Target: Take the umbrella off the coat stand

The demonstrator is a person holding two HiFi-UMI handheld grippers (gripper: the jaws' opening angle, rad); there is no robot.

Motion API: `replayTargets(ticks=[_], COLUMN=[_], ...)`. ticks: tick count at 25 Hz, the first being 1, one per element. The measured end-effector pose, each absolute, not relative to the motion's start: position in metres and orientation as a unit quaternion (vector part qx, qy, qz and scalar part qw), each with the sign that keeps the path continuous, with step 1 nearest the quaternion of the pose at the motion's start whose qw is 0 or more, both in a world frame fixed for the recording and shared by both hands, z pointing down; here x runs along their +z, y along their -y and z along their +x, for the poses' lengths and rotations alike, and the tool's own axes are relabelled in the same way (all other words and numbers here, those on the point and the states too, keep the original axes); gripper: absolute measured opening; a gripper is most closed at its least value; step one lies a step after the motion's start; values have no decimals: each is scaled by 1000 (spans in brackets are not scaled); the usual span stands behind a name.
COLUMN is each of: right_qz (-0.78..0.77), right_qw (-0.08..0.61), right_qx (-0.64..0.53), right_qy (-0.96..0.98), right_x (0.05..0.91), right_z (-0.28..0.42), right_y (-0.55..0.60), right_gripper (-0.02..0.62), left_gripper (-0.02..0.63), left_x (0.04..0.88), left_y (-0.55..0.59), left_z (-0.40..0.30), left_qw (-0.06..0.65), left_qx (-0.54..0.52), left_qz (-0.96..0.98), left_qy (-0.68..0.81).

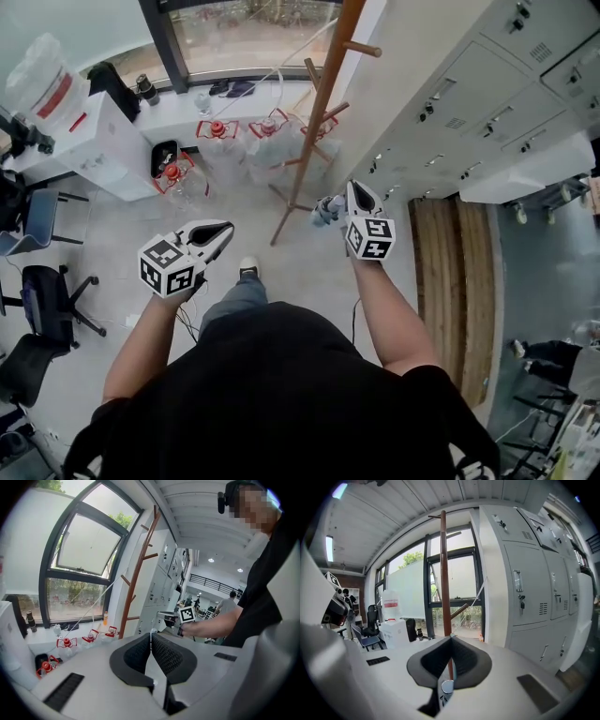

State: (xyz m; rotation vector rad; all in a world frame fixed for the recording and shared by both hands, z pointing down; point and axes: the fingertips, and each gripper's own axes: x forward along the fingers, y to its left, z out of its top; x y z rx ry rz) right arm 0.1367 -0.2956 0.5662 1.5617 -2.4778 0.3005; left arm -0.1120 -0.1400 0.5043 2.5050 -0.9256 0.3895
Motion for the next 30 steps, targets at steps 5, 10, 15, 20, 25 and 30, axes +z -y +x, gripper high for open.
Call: replayTargets(ticks=[5,10,15,20,25,30], right_qz=[536,544,551,554,555,552], right_qw=[80,61,49,43,33,23], right_qx=[94,88,82,87,90,86], right_qy=[835,832,829,827,826,829], right_x=[537,511,495,490,484,473], right_z=[158,183,208,231,247,258], right_y=[274,250,225,202,180,164], right_gripper=[11,11,11,11,11,11], left_gripper=[26,26,26,26,26,26], left_x=[489,475,468,464,465,464], left_y=[130,118,104,91,80,74], left_z=[-110,-102,-89,-79,-70,-59], left_qw=[205,195,188,185,186,185], left_qx=[130,120,118,116,118,119], left_qz=[908,910,912,912,912,913], left_qy=[341,345,344,347,347,344])
